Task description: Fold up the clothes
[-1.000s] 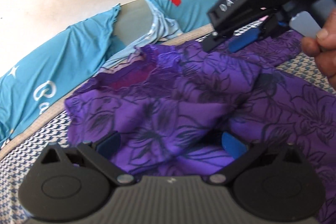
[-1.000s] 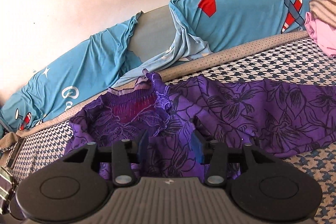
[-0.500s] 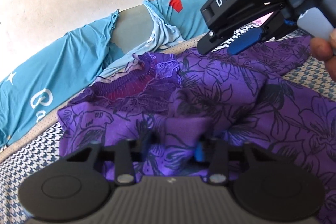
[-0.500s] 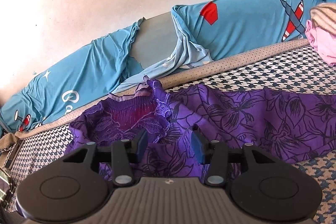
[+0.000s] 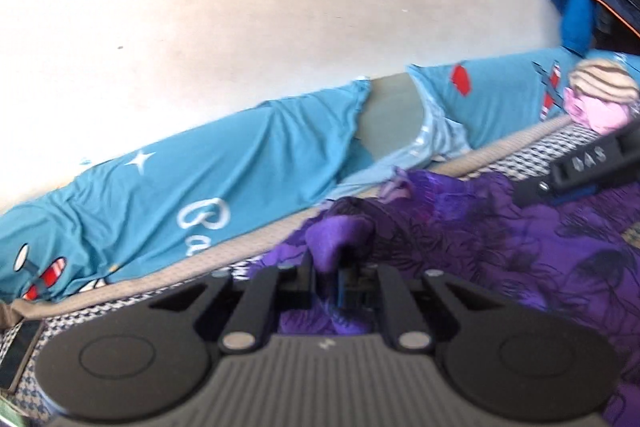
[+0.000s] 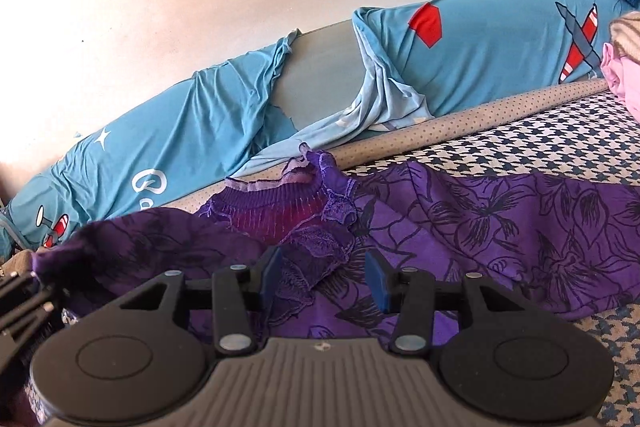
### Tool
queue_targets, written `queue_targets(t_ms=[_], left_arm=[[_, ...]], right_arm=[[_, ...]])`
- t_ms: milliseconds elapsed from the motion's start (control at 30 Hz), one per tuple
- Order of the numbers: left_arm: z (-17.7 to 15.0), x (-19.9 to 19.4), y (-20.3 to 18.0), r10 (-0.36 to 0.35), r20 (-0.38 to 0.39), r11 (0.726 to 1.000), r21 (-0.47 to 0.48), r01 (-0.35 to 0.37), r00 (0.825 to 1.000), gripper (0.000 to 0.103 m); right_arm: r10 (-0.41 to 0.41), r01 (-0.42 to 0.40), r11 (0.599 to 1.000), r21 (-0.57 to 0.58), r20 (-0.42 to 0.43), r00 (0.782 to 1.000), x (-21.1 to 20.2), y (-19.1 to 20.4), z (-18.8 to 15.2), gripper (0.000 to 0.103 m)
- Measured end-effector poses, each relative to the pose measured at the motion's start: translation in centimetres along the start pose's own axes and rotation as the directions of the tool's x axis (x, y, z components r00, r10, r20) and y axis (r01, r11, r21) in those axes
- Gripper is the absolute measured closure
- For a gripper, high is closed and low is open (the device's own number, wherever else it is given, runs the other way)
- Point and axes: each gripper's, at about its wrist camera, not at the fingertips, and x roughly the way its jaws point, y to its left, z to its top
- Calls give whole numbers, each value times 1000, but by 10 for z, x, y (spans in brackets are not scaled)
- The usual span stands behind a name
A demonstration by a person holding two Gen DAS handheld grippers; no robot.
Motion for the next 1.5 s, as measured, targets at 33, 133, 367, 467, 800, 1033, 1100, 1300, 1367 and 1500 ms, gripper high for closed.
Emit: queue_targets(t_ms=[33,133,367,467,800,1033,1100,1300,1367,1500], left_arm=[[2,0,14,37,0,999,-20,-37,999,95],[4,3,57,161,-5,985,-68,-161,987,95],[-25,27,154,414,-201,877,-176,-448,888,86],[-36,29,182,448,-273,827,-236,-511,851,61],[-35,2,205,388,-240,825,-339,-452,890,21],[-48,20,169,206,-268,930,-244,-274,941,15],[-51,24,158,169,-274,949,-213,-231,947,13],[-62,40,135,202,-325,967,-84,-241,924,9],[-66,43,135,227,-348,963,-61,-264,909,9],[-79,49,139,299,-381,949,24,-314,875,4]], right_arm=[[3,-3,1000,-6,-2,1000,2,3,-1,58],[11,-11,1000,-19,-14,1000,8,13,-3,58],[39,-43,995,-85,-46,998,22,39,-12,58],[39,-45,991,-129,-50,998,26,50,-16,58],[69,-83,983,-164,-85,994,44,76,-25,58],[122,-147,970,-196,-131,984,55,99,-36,58],[134,-163,964,-211,-145,980,58,106,-40,58],[197,-241,944,-227,-200,960,65,122,-51,58],[213,-262,935,-239,-214,953,66,128,-54,58],[237,-298,920,-254,-242,941,68,138,-61,58]])
